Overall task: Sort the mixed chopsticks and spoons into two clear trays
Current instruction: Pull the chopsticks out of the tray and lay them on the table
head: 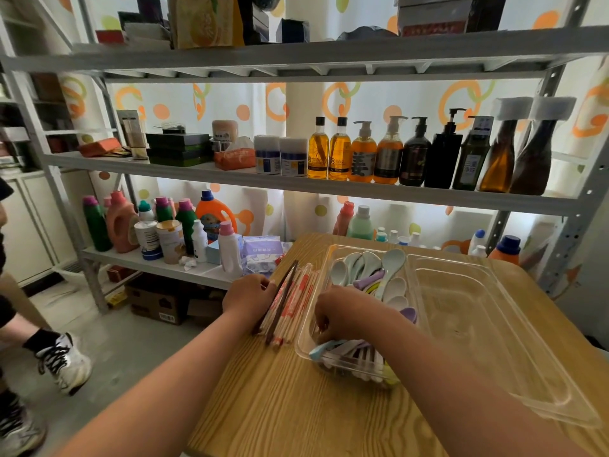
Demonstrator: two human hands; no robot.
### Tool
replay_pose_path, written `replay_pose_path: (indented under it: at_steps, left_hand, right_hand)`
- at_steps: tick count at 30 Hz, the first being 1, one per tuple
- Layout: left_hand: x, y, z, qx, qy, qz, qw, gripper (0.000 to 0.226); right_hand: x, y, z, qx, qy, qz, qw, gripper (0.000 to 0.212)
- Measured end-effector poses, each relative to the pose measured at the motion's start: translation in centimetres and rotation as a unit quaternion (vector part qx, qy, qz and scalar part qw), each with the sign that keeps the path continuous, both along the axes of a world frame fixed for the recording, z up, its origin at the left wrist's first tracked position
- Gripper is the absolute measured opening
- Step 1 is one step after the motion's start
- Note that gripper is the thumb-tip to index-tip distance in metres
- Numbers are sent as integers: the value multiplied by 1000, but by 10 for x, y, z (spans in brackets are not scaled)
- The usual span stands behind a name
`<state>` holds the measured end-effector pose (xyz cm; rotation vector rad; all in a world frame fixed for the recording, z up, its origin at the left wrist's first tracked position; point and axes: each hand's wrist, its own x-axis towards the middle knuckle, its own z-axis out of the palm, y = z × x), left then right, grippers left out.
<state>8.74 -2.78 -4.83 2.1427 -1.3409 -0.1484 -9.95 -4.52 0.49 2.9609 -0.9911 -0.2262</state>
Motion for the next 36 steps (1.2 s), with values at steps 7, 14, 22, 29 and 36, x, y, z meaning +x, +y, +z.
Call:
replay_pose_path:
  at_steps: [7, 14, 22, 29, 36]
  left_hand:
    - [-6, 0, 8, -14, 11, -14, 1000, 30]
    - [-14, -1, 11, -23, 2, -14, 1000, 32]
    - [-20, -1, 15, -22, 3, -24, 999, 32]
    - [-28, -1, 21, -44, -1, -34, 998, 32]
    - [-35, -1, 25, -59, 8, -62, 996, 32]
  right_hand:
    - [-1, 2, -2, -8, 1, 6, 1000, 20]
    - [1, 4, -1, -17, 9, 7, 1000, 20]
    - [-3, 2, -7, -25, -30, 30, 999, 16]
    - [-19, -9, -6, 78, -266, -23, 960, 9]
    - [-37, -6, 11, 164, -557, -117, 805, 8]
